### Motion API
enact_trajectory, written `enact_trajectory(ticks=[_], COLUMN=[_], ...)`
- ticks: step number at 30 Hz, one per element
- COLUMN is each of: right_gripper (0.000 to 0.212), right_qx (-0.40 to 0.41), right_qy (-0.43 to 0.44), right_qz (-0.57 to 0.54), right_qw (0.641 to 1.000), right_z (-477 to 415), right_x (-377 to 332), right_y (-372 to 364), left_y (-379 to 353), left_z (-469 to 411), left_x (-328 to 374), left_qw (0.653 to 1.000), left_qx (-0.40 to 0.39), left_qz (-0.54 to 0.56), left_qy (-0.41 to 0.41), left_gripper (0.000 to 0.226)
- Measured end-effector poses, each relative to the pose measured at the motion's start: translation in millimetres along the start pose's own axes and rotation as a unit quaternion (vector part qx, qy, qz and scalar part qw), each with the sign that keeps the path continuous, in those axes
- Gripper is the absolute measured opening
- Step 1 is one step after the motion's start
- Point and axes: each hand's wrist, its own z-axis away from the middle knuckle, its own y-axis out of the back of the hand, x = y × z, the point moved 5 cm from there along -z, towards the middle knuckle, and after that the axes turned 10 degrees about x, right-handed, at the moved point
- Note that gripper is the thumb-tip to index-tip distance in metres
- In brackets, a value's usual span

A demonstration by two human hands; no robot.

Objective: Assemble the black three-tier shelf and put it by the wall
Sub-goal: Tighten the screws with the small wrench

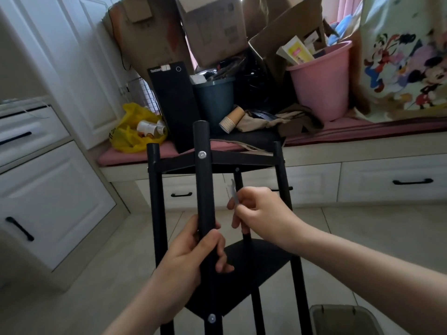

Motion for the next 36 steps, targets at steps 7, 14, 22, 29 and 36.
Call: enact_trajectory(ticks=[7,14,22,29,36], right_gripper=[0.021,0.022,0.018,0.01,0.02], right_qx=[0.005,0.022,0.022,-0.028,-0.038], right_qy=[0.015,-0.044,-0.057,-0.032,0.0], right_qz=[-0.032,-0.086,-0.129,-0.113,-0.116], right_qw=[0.999,0.995,0.99,0.993,0.993], right_z=[-5,-14,-17,-18,-19], right_x=[-9,-11,-12,-11,-19], right_y=[2,-3,-8,-15,-26], left_y=[-5,-5,7,12,11], left_z=[-3,-7,-12,-9,-1], left_x=[-2,3,8,5,6], left_qw=[1.0,0.996,0.99,0.991,0.992], left_qx=[-0.004,0.03,0.026,0.036,0.031], left_qz=[-0.01,-0.077,-0.133,-0.122,-0.117], left_qy=[0.001,-0.031,-0.044,-0.038,-0.034], left_gripper=[0.025,0.024,0.008,0.024,0.045])
